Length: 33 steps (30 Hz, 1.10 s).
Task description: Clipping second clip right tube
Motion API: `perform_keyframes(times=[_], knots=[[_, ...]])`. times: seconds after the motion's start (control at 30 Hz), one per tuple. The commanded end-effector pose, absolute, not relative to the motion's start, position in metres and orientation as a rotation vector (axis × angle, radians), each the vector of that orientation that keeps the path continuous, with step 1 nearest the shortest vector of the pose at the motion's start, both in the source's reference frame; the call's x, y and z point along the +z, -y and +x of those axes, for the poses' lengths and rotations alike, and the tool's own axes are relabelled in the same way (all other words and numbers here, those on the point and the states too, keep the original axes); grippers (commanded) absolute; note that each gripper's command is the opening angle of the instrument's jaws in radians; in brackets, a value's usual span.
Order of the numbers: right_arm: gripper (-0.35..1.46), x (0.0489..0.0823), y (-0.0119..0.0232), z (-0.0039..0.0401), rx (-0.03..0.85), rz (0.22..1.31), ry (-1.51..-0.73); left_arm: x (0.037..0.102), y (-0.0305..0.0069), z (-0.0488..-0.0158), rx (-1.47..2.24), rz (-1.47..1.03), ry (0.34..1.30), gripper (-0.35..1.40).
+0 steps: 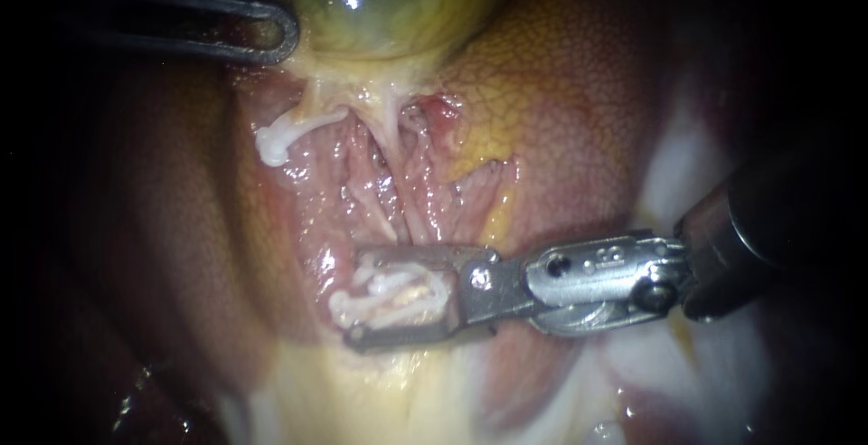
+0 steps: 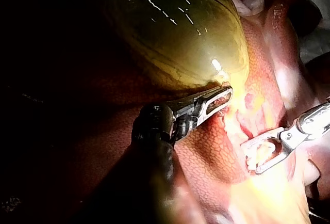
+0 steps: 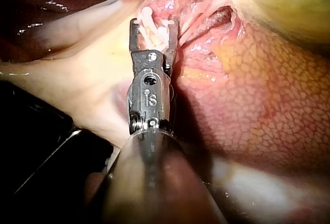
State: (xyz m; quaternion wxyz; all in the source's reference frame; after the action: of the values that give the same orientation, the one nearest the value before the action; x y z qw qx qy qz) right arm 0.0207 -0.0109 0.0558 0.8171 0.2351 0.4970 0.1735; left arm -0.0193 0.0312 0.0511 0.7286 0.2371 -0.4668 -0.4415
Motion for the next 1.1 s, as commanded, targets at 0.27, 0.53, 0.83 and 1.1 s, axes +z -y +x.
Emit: perform_keyframes(times=[0.27,0.53,0.83,1.1], knots=[[0.42,0.0545,0.0109,0.0208,0.37,0.512,-1.067,0.0511,-0.0312,-0.0193,-0.973,0.522,1.028,-0.35],[0.45,0.0503,0.0094,0.0197,0.393,0.536,-1.131,0.0511,-0.0312,-0.0192,-0.972,0.523,1.028,-0.35],[0.44,0.0475,0.007,0.0165,0.407,0.56,-1.173,0.0511,-0.0312,-0.0192,-0.972,0.523,1.028,-0.35],[0.44,0.0501,0.0058,0.0146,0.436,0.577,-1.164,0.0511,-0.0312,-0.0192,-0.972,0.523,1.029,-0.35]])
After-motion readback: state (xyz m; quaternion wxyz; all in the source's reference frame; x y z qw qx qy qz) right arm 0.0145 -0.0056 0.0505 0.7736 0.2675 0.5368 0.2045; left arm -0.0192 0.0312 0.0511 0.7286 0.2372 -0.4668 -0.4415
